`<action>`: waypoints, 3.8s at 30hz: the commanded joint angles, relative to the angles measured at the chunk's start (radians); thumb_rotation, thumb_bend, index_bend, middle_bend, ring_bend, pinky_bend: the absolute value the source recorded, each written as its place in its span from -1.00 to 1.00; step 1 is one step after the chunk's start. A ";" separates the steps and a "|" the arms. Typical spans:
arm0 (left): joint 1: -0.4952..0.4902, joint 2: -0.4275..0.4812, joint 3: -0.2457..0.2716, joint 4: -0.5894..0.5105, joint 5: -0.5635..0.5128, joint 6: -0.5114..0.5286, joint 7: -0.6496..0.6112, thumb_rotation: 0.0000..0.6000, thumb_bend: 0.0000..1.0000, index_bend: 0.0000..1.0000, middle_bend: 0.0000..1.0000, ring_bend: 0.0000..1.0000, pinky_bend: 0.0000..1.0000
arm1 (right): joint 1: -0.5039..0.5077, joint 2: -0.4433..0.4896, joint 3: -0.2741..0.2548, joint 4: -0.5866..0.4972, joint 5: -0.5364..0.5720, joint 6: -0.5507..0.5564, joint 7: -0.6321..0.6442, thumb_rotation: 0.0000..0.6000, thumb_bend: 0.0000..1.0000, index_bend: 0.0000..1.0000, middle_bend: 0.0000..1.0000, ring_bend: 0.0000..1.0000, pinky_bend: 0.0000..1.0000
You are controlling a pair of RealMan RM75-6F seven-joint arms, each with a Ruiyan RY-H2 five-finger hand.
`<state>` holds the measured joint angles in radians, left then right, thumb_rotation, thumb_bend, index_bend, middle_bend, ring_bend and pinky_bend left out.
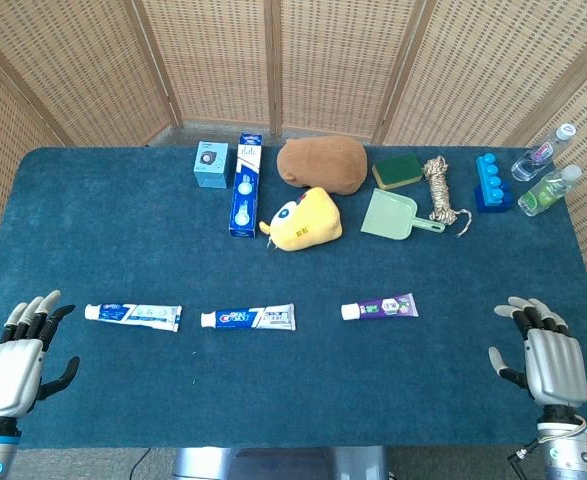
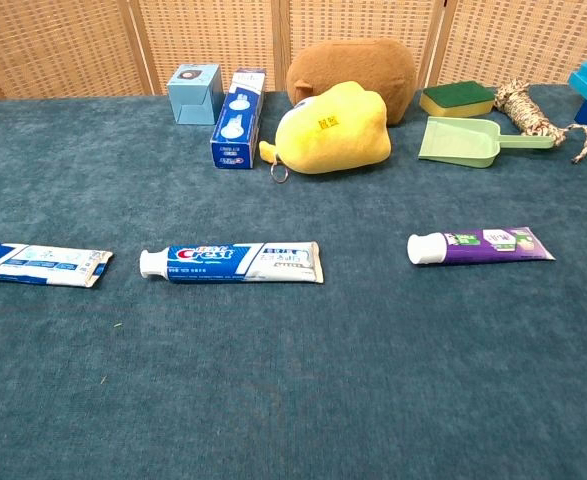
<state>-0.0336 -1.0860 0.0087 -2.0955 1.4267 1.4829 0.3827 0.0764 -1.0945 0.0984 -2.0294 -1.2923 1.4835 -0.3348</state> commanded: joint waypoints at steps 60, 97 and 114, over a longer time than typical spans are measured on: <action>-0.094 0.046 -0.047 -0.009 -0.053 -0.078 -0.057 1.00 -0.33 -0.69 -0.87 -1.00 -1.00 | 0.527 -0.357 0.058 0.353 0.436 -0.476 -0.260 1.00 -0.37 -0.33 -0.55 -0.74 -0.62; -0.057 0.076 -0.025 -0.007 -0.016 -0.018 -0.097 1.00 -0.33 -0.72 -0.91 -1.00 -1.00 | 0.633 -0.401 0.064 0.458 0.477 -0.576 -0.161 1.00 -0.16 0.61 0.10 -0.11 -0.12; -0.076 0.094 -0.026 -0.033 0.003 -0.049 -0.085 1.00 -0.33 -0.73 -0.87 -1.00 -0.98 | 0.551 -0.249 0.085 0.371 0.313 -0.658 0.219 1.00 -0.06 0.87 0.43 0.27 0.33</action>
<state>-0.1042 -0.9951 -0.0155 -2.1256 1.4291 1.4406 0.2943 0.6463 -1.3831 0.1745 -1.6302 -0.9506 0.8508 -0.1741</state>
